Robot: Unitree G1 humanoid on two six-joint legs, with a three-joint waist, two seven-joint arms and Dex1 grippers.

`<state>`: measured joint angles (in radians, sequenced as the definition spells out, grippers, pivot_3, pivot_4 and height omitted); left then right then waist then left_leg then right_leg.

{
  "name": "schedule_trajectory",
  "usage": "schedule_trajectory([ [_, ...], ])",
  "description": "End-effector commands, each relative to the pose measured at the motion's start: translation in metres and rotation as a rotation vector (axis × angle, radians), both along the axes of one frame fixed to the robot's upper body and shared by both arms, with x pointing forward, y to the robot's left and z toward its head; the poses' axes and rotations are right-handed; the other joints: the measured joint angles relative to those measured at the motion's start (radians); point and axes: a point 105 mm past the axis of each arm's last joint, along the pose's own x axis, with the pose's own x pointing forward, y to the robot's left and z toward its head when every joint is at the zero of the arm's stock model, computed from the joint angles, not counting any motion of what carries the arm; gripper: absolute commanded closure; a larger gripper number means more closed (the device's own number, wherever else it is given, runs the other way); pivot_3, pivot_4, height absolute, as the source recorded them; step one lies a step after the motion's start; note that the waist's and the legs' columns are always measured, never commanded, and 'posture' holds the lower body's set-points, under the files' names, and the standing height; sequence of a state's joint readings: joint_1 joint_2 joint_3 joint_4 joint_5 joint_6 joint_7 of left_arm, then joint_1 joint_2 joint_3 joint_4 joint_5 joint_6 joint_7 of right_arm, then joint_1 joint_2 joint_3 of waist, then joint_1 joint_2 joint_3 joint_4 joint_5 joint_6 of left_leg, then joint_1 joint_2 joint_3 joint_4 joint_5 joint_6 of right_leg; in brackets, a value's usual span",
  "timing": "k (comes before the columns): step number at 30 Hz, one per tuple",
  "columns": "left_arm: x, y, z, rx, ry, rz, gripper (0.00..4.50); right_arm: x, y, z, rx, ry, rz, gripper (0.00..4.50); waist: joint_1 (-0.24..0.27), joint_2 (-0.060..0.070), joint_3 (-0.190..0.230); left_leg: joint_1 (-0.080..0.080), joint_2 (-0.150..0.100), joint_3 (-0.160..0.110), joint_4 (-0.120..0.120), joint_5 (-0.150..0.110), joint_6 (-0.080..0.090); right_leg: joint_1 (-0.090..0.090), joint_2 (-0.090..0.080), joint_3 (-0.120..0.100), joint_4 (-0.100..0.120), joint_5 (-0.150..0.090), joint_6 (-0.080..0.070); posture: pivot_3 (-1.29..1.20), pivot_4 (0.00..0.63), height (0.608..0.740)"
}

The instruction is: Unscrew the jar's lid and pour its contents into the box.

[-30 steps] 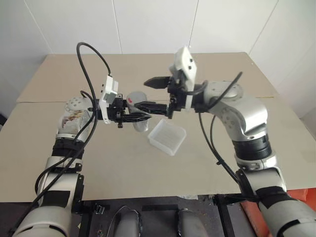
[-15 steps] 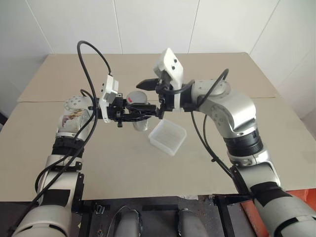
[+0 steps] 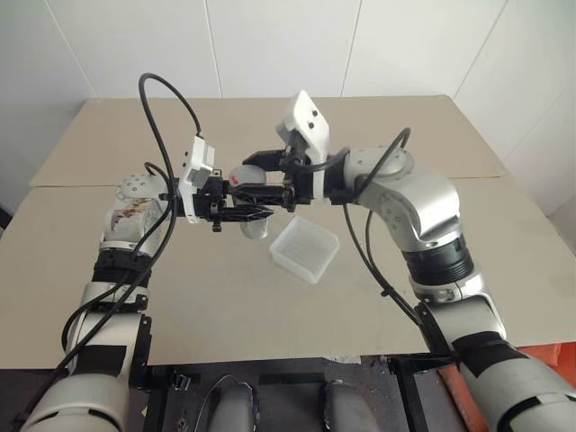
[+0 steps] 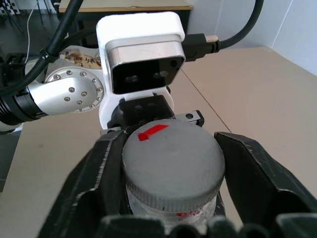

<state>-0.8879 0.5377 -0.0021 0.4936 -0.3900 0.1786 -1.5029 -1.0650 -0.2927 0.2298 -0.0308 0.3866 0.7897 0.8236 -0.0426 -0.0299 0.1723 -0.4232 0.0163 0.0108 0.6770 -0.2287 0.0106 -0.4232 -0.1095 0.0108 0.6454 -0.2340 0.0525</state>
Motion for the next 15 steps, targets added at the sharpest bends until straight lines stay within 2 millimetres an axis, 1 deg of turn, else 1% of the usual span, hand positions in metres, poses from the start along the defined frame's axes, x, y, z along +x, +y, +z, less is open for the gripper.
schedule_trajectory([
  [1,-0.005,-0.001,0.006,0.005,-0.032,-0.026,2.54,-0.004,-0.002,0.02,0.036,-0.064,-0.004,1.6,0.0,0.0,0.0,0.0,0.0,0.0,0.0,0.0,0.0,0.0,0.0,0.0,0.0,0.0,0.0,0.0,0.15,0.74],
  [7,-0.01,-0.003,-0.006,0.013,0.003,-0.044,2.54,-0.003,-0.009,0.027,0.055,-0.069,-0.011,1.6,0.0,0.0,0.0,0.0,0.0,0.0,0.0,0.0,0.0,0.0,0.0,0.0,0.0,0.0,0.0,0.0,0.15,0.74],
  [11,-0.015,-0.003,-0.012,0.01,0.024,-0.047,2.54,0.005,-0.027,0.044,0.099,-0.082,-0.058,1.6,0.001,0.0,0.0,0.0,0.0,0.0,0.0,0.0,0.0,0.0,0.0,0.0,0.0,0.0,0.0,0.0,0.15,0.74],
  [12,-0.014,-0.002,-0.012,0.006,0.025,-0.038,2.54,0.009,-0.034,0.047,0.105,-0.097,-0.094,1.6,0.001,0.0,0.0,0.0,0.0,0.0,0.0,0.0,0.0,0.0,0.0,0.0,0.0,0.0,0.0,0.0,0.15,0.74],
  [13,-0.014,-0.002,-0.013,0.002,0.025,-0.032,2.54,0.012,-0.039,0.049,0.107,-0.108,-0.119,1.6,0.003,0.0,0.0,0.0,0.0,0.0,0.0,0.0,0.0,0.0,0.0,0.0,0.0,0.0,0.0,0.0,0.15,0.74],
  [15,-0.013,0.001,-0.009,-0.016,0.014,-0.004,2.54,0.025,-0.06,0.045,0.104,-0.127,-0.223,1.6,0.005,0.0,0.0,0.0,0.0,0.0,0.0,0.0,0.0,0.0,0.0,0.0,0.0,0.0,0.0,0.0,0.15,0.74],
])
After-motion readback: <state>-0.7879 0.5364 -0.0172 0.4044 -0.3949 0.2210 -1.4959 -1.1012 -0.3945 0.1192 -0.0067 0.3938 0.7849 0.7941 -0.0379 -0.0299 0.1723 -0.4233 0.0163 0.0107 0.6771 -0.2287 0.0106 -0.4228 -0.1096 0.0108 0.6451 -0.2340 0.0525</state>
